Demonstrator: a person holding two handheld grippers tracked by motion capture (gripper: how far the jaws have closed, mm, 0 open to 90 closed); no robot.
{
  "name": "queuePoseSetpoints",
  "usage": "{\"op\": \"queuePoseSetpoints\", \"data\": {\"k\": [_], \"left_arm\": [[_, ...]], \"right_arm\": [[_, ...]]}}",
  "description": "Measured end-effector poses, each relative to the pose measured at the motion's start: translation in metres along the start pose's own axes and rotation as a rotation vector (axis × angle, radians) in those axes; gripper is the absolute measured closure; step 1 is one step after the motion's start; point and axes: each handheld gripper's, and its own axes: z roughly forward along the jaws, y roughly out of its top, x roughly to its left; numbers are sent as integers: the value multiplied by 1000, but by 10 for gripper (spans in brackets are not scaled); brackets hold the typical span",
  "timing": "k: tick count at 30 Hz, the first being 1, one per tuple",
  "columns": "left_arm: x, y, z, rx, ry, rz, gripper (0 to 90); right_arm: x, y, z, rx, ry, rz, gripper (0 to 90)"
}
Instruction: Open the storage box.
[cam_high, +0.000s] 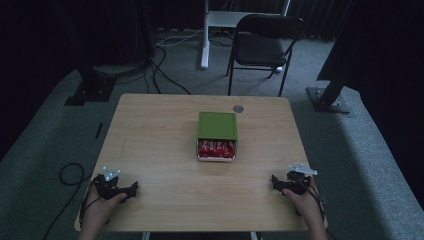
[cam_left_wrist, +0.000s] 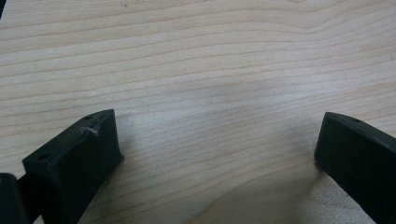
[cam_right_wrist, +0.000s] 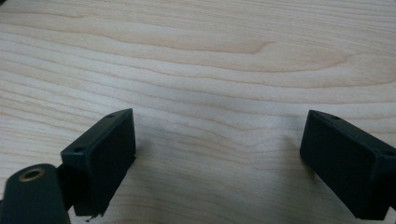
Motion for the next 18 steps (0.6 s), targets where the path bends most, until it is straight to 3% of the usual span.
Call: {"op": "queuePoseSetpoints", "data": {"k": [12,18], "left_arm": [[1,-1,-1,-2,-11,13,9],[0,-6,-6,-8,-46,40,17]], "right_arm": [[0,0,0,-1,4,-5,101],[-1,0,0,-1,4,-5,100]]}}
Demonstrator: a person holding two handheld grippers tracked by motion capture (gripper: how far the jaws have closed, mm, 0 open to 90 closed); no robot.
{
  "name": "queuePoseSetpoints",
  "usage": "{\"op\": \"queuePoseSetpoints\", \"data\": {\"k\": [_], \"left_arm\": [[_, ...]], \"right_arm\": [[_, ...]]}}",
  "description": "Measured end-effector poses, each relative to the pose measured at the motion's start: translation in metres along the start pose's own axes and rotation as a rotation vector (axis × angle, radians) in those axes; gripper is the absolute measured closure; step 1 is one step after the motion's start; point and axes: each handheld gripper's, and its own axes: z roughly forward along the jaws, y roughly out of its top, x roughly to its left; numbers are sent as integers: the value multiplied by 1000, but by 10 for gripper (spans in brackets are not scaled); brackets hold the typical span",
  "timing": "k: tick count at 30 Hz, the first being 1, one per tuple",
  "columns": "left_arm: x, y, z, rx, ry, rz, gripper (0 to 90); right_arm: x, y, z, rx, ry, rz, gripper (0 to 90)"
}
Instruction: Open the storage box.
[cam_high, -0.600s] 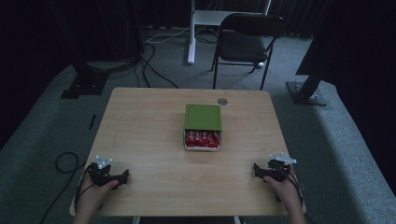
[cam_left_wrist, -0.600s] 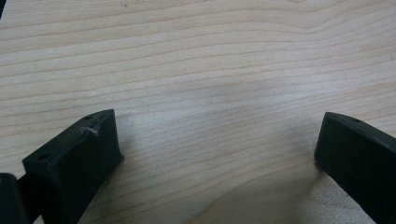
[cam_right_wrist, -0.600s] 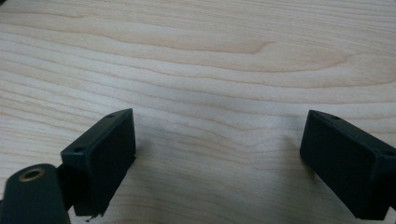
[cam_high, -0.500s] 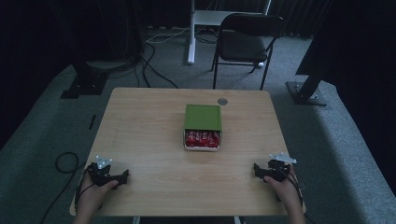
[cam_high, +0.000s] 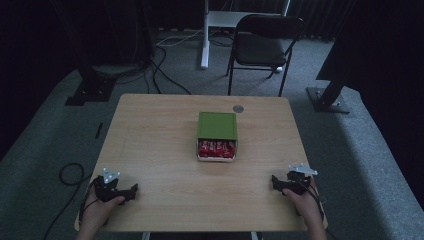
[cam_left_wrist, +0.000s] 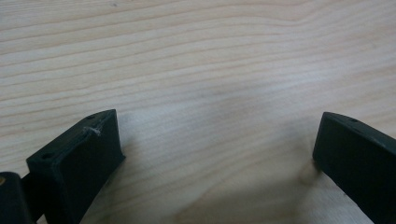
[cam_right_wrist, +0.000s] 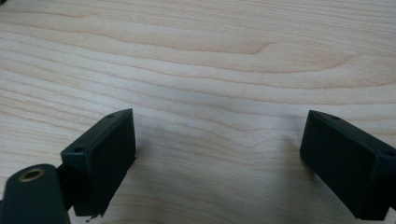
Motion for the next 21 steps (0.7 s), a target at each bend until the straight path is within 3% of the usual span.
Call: {"op": "queuePoseSetpoints", "data": {"k": [5,12,21], "left_arm": [[-5,-2,-2,-2,-11,50,16],[-11,-1,-1,-1,-36,68,17],[-21,0,-2,-27,-80,121,17]], "right_arm": [[0,0,0,0,0,1,100],[0,0,0,0,0,1,100],[0,0,0,-1,-1,1,100]]}}
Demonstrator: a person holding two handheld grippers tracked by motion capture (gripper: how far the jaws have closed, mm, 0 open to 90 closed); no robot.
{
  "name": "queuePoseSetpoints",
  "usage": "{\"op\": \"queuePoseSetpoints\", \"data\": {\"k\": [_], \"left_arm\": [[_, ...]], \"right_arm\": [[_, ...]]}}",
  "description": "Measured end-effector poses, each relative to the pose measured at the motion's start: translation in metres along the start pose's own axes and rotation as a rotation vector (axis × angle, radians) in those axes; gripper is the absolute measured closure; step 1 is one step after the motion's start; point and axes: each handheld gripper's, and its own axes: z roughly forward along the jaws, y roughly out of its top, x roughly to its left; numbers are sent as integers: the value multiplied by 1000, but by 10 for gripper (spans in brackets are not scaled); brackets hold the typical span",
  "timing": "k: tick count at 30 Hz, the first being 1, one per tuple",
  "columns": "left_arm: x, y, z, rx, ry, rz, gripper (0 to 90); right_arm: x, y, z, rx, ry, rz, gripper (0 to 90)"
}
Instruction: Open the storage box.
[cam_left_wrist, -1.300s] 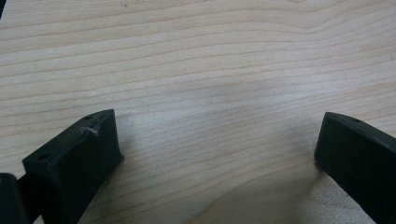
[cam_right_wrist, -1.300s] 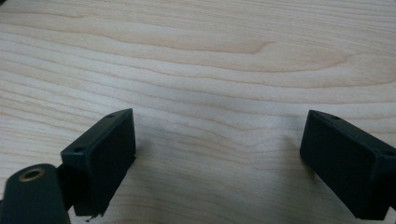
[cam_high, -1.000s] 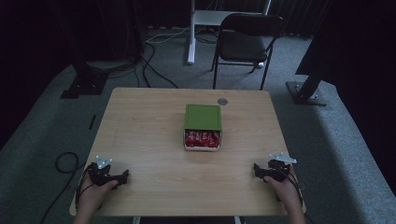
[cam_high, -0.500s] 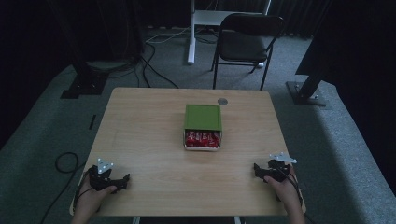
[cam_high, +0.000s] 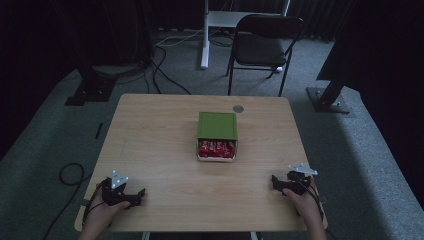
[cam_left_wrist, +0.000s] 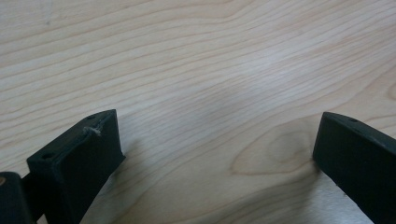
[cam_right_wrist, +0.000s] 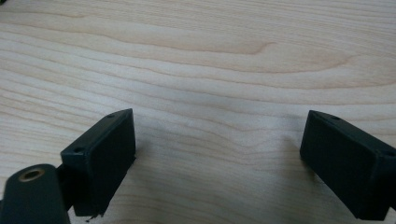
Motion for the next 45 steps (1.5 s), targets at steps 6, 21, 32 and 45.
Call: {"op": "queuePoseSetpoints", "data": {"k": [6,21,32,45], "left_arm": [[-9,10,-2,-14,3,65,17],[-42,30,10,-27,-17,201,59],[-66,41,20,-50,0,273,59],[-102,56,35,-65,-15,393,59]], "right_arm": [[0,0,0,0,0,1,100],[0,0,0,1,1,1,100],[0,0,0,0,1,3,100],[0,0,0,1,1,3,100]]}}
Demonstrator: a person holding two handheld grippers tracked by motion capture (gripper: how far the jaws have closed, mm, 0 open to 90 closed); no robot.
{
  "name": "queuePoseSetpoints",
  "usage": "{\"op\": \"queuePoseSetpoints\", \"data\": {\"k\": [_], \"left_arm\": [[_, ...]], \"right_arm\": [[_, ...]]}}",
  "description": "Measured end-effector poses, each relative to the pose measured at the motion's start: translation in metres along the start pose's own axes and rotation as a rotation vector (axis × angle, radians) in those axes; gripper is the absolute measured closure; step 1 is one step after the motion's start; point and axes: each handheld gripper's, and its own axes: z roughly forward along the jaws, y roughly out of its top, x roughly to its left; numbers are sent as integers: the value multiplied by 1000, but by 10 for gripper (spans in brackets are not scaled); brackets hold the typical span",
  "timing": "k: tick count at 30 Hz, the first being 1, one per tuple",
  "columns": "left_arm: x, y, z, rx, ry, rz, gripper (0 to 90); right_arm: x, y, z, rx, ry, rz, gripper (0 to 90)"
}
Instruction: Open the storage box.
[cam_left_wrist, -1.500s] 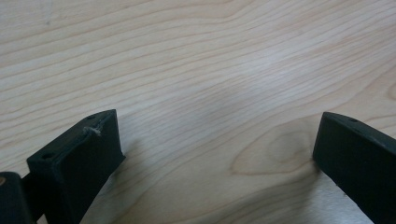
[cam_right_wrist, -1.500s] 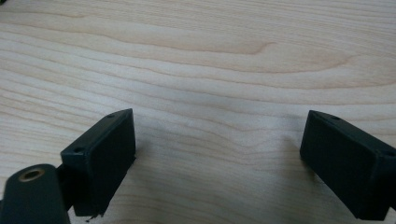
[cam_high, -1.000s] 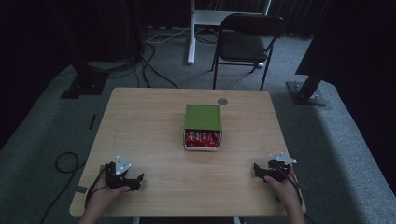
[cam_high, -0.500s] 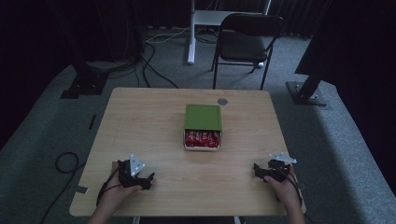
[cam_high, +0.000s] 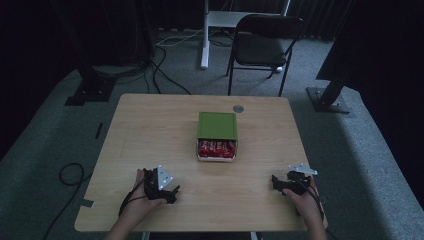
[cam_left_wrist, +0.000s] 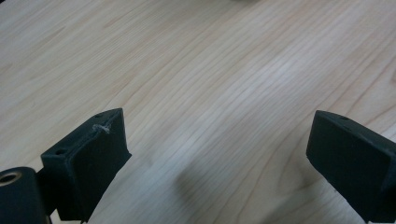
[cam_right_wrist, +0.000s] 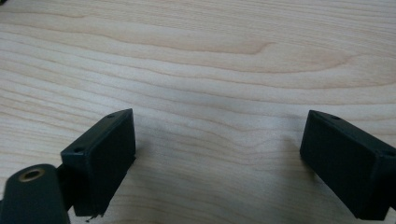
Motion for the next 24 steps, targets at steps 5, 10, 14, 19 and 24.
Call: {"op": "queuePoseSetpoints", "data": {"k": [5,10,14,19,24], "left_arm": [[-11,11,7,-3,-29,39,59],[-22,21,13,-9,-34,88,59],[-28,29,17,-10,-45,116,59],[-38,38,22,-17,-45,169,59],[-45,48,26,-35,-44,209,59]], "right_arm": [[0,0,0,0,-1,0,100],[0,0,0,-1,0,0,101],[0,0,0,-1,0,0,101],[0,0,0,-1,0,0,101],[0,0,0,0,0,0,101]]}}
